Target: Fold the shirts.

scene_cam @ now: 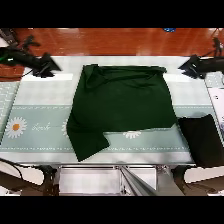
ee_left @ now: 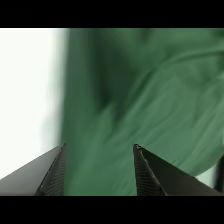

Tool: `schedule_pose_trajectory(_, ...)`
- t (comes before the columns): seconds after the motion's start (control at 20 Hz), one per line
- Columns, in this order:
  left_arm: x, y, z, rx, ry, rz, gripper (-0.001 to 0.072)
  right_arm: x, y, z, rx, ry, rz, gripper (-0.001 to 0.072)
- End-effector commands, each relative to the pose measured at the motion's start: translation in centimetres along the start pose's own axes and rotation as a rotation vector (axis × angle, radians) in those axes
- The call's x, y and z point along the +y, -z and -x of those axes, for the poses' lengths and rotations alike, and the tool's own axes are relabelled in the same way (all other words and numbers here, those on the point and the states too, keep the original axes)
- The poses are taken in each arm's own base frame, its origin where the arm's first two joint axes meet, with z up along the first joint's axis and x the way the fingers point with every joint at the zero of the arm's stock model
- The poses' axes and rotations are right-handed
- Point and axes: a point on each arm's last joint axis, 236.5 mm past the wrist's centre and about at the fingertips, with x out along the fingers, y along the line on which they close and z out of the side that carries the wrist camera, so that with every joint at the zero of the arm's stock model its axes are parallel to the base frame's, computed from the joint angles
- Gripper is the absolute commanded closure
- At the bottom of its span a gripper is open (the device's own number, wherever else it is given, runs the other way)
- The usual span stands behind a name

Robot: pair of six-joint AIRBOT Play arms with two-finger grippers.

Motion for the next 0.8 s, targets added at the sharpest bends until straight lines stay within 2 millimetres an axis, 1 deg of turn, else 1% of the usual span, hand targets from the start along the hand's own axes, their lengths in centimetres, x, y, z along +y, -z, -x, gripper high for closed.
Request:
schedule_pose_trajectory(0.0,6.3,6.2,5.2,0.057,-0.196,0.065,0.0196,-4.5,3.3,4.1,0.028,0.110,-0.035,0.0297)
schedule_pose_trajectory(0.05,7.6,7.9,5.7,0.031,-0.215,0.084,0.0196,-5.3,4.7,4.3,0.019,0.116,-0.060,0.0297)
schedule_pose_trajectory(0.1,8.7,10.1,5.8,0.009,-0.210,0.111,0.0196,-5.8,6.4,4.2,0.011,0.107,-0.088,0.0297)
schedule_pose_trajectory(0.15,9.8,12.4,5.4,-0.011,-0.190,0.153,0.0196,-5.7,8.3,3.9,0.001,0.080,-0.093,0.0297)
schedule_pose_trajectory(0.2,10.4,14.9,4.6,-0.025,-0.144,0.210,0.0196,-5.3,10.2,3.5,-0.011,0.050,-0.091,0.0297)
schedule_pose_trajectory(0.3,10.9,19.2,2.7,-0.054,-0.023,0.326,0.0196,-4.6,13.0,3.0,-0.052,0.014,-0.119,0.0297)
schedule_pose_trajectory(0.45,12.6,23.9,0.2,-0.055,0.049,0.517,0.0196,-3.0,15.7,2.8,-0.063,-0.050,-0.138,0.0297)
schedule_pose_trajectory(0.55,12.5,25.7,-1.2,-0.019,0.080,0.570,0.0196,-2.2,16.7,3.1,-0.037,-0.074,-0.125,0.0297)
schedule_pose_trajectory(0.6,12.2,25.9,-1.8,-0.015,0.093,0.581,0.0196,-2.0,16.9,3.2,-0.031,-0.079,-0.118,0.0297)
schedule_pose_trajectory(0.75,10.2,26.0,-3.2,-0.003,0.156,0.579,0.0196,-1.7,17.1,3.3,-0.021,-0.085,-0.114,0.0297)
